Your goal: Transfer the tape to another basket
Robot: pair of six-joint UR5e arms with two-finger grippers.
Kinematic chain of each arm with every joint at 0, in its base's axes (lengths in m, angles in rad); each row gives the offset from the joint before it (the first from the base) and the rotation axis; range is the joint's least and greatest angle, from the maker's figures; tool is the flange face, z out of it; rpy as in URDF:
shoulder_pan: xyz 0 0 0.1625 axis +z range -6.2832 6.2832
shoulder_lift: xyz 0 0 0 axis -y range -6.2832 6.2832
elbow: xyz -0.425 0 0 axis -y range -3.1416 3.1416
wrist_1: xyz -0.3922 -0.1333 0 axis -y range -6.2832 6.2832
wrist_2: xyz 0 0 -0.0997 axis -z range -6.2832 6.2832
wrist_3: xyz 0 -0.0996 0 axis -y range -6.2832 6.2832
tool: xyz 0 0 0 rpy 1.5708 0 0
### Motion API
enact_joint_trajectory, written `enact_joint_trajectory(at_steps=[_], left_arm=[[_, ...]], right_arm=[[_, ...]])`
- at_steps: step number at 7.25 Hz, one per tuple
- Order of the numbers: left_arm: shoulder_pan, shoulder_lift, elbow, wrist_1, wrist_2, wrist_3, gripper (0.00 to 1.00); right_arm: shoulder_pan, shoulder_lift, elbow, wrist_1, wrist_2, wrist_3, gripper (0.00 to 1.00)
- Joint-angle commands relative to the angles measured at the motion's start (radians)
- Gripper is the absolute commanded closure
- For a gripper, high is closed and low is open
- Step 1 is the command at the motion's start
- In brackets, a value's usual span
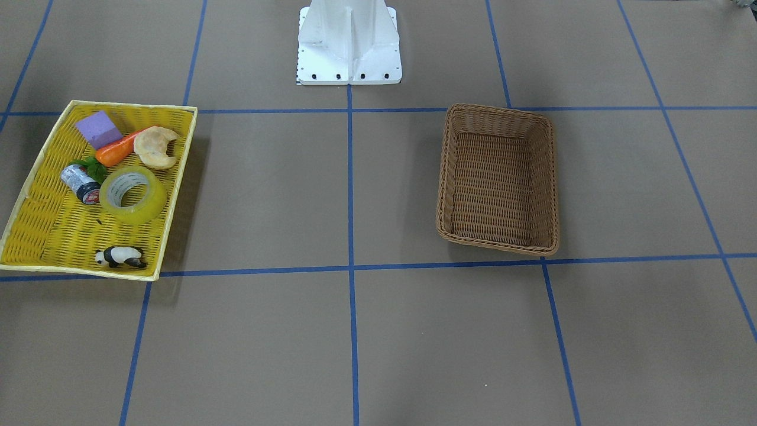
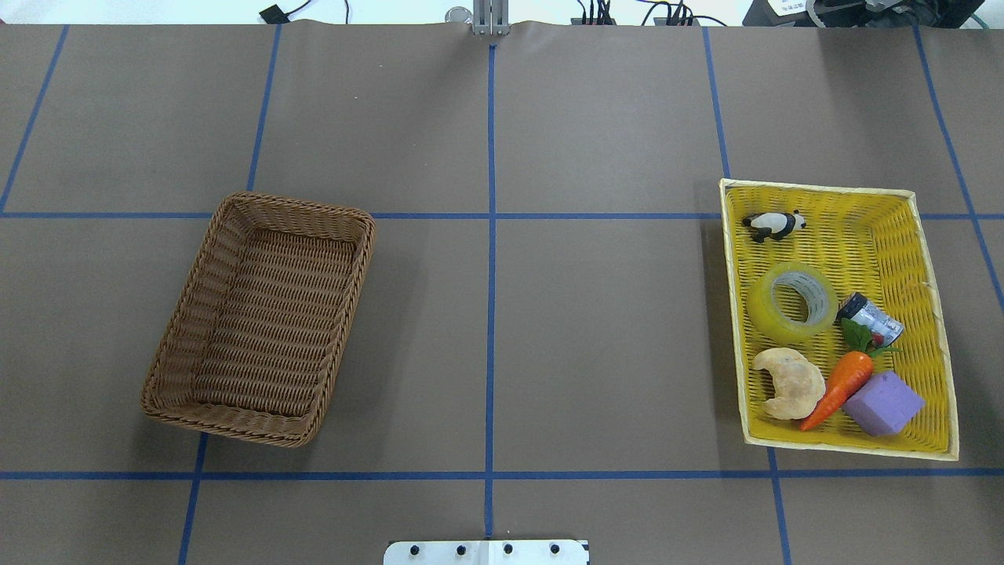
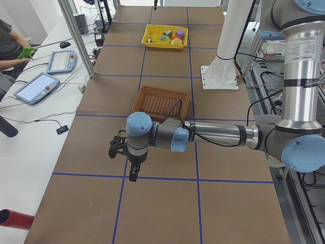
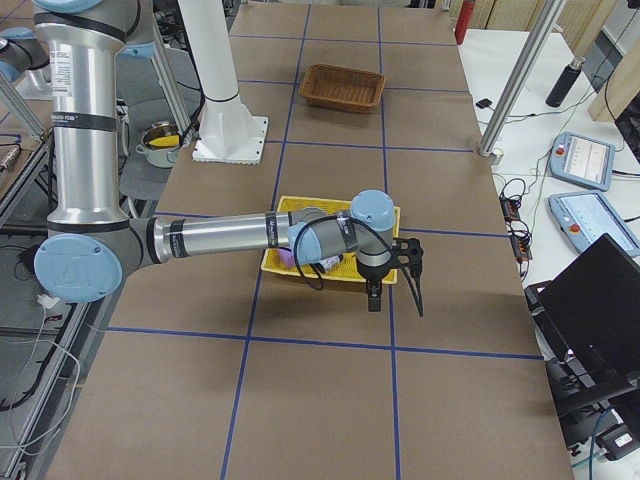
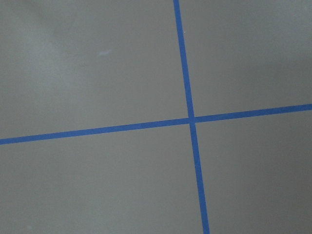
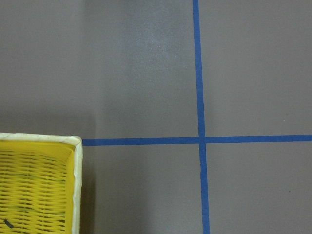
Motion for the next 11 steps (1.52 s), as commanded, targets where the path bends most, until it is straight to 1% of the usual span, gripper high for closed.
enact_joint_trajectory(at_steps=[1,2,5,7,8,10,11], left_arm=[[0.003,0.000,-0.009,-0.004,-0.003,-0.007,0.01],[0.001,0.019,-0.004,-0.006,-0.004,-0.006,0.01],[0.001,0.027,-0.020,-0.006,-0.007,-0.010,0.01],[0.001,0.027,-0.020,-0.006,-0.006,-0.010,0.01],[0.001,0.026,-0.018,-0.006,-0.004,-0.009,0.01],[0.001,0.024,-0.023,-0.007,-0.006,-0.010,0.01],[0.001,0.021,-0.023,-0.007,-0.004,-0.010,0.01]], right_arm=[[-0.007,0.008,0.040,-0.031,-0.001,-0.023,0.00],[-0.007,0.000,0.046,-0.020,-0.003,-0.023,0.00],[-0.009,-0.021,0.086,-0.014,-0.013,-0.022,0.00],[-0.062,-0.018,0.086,0.008,-0.009,-0.005,0.00],[-0.102,-0.018,0.099,0.018,0.002,0.041,0.00],[-0.237,-0.018,0.103,0.185,-0.007,0.269,0.00],[-0.274,-0.018,0.105,0.218,-0.003,0.331,0.00]])
